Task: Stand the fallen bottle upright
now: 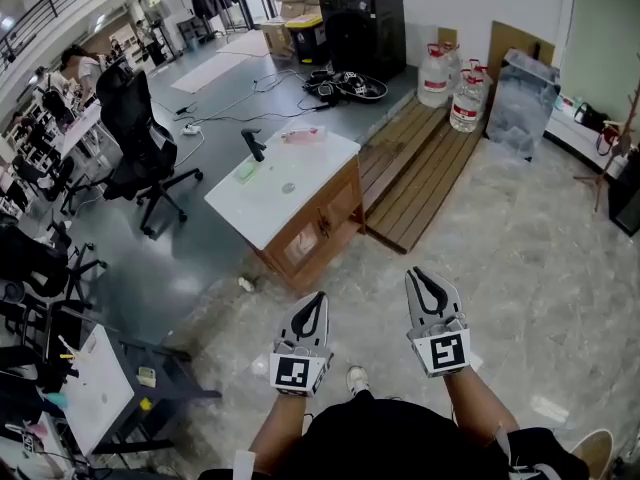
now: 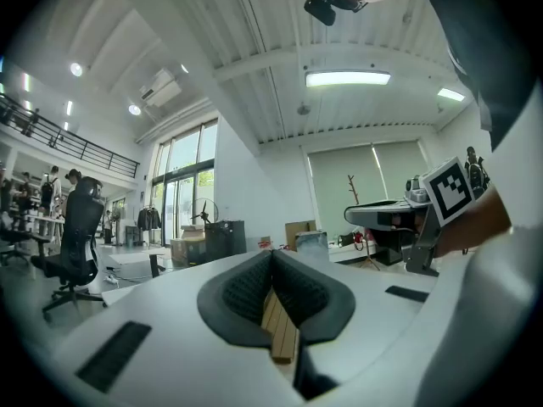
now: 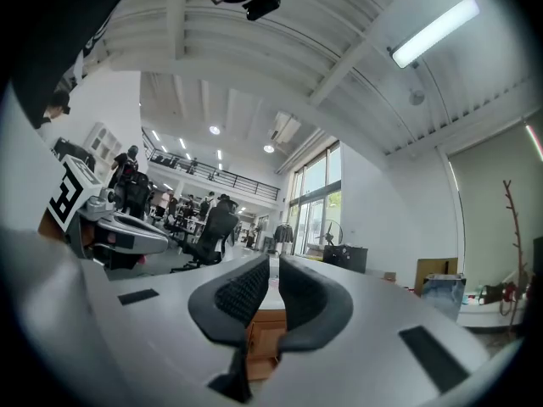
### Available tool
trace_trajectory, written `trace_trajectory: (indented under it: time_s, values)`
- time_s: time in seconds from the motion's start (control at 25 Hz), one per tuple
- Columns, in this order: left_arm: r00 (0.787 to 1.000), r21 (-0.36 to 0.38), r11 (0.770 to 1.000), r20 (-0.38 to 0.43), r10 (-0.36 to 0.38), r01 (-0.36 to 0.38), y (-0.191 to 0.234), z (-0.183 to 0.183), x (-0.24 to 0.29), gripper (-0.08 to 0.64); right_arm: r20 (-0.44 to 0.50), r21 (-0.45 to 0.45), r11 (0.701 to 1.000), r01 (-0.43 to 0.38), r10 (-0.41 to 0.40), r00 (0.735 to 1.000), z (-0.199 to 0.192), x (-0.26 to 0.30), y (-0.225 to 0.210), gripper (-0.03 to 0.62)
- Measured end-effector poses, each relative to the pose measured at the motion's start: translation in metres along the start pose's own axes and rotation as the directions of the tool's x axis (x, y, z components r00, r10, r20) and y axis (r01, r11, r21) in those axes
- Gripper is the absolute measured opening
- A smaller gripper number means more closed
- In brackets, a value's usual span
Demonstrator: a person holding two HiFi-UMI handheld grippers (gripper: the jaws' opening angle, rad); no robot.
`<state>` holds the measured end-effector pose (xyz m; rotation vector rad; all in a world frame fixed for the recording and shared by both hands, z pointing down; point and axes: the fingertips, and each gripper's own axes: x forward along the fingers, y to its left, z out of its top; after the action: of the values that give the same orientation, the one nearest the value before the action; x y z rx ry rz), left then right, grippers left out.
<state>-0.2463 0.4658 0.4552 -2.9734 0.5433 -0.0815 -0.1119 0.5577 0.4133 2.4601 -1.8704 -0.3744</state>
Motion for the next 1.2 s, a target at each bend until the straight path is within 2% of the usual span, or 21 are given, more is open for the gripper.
trace_trajectory:
  time_s: [0.08, 0.2, 0.24, 0.52, 0.68, 0.84, 1.0, 1.12, 1.2]
  values:
    - [1.000, -0.002, 1.000, 0.007, -0.011, 0.011, 0.016, -0.003, 0.010, 0.017, 0.005, 0.001, 1.000, 0.003, -0.003, 1.000, -0.006, 0.020, 0.003, 0.069]
    - [0.998, -0.030, 0.999, 0.069, -0.015, 0.017, 0.039, -0.001, 0.026, 0.017, 0.004, -0.005, 1.000, 0.000, 0.000, 1.000, -0.011, 0.050, 0.007, 0.132]
    - [0.998, -0.027, 0.999, 0.067, -0.020, 0.021, 0.047, -0.003, 0.031, 0.017, 0.004, -0.006, 1.000, -0.001, 0.001, 1.000, -0.012, 0.060, 0.008, 0.177]
    - [0.995, -0.033, 0.999, 0.094, -0.033, 0.036, 0.092, -0.008, 0.046, 0.017, -0.064, 0.004, 0.999, -0.039, 0.039, 0.997, -0.034, 0.110, 0.024, 0.291]
    - [0.996, -0.047, 0.998, 0.080, -0.027, 0.030, 0.115, -0.020, 0.055, 0.017, -0.127, 0.022, 0.998, -0.064, 0.067, 0.990, -0.054, 0.135, 0.032, 0.355]
    - [0.999, -0.022, 0.999, 0.034, -0.030, 0.031, 0.130, -0.033, 0.072, 0.017, -0.171, 0.038, 0.996, -0.081, 0.086, 0.981, -0.070, 0.158, 0.025, 0.382]
    - [1.000, -0.013, 1.000, 0.014, -0.024, 0.024, 0.145, -0.037, 0.101, 0.017, -0.166, 0.046, 0.995, -0.084, 0.090, 0.982, -0.082, 0.189, 0.009, 0.481]
    - [0.997, -0.002, 1.000, -0.070, -0.019, 0.019, 0.156, -0.045, 0.125, 0.017, -0.194, 0.061, 0.994, -0.094, 0.104, 0.975, -0.096, 0.212, -0.005, 0.498]
    - [0.996, -0.009, 1.000, -0.093, -0.001, 0.000, 0.165, -0.051, 0.143, 0.017, -0.197, 0.061, 0.993, -0.102, 0.112, 0.974, -0.106, 0.229, -0.017, 0.509]
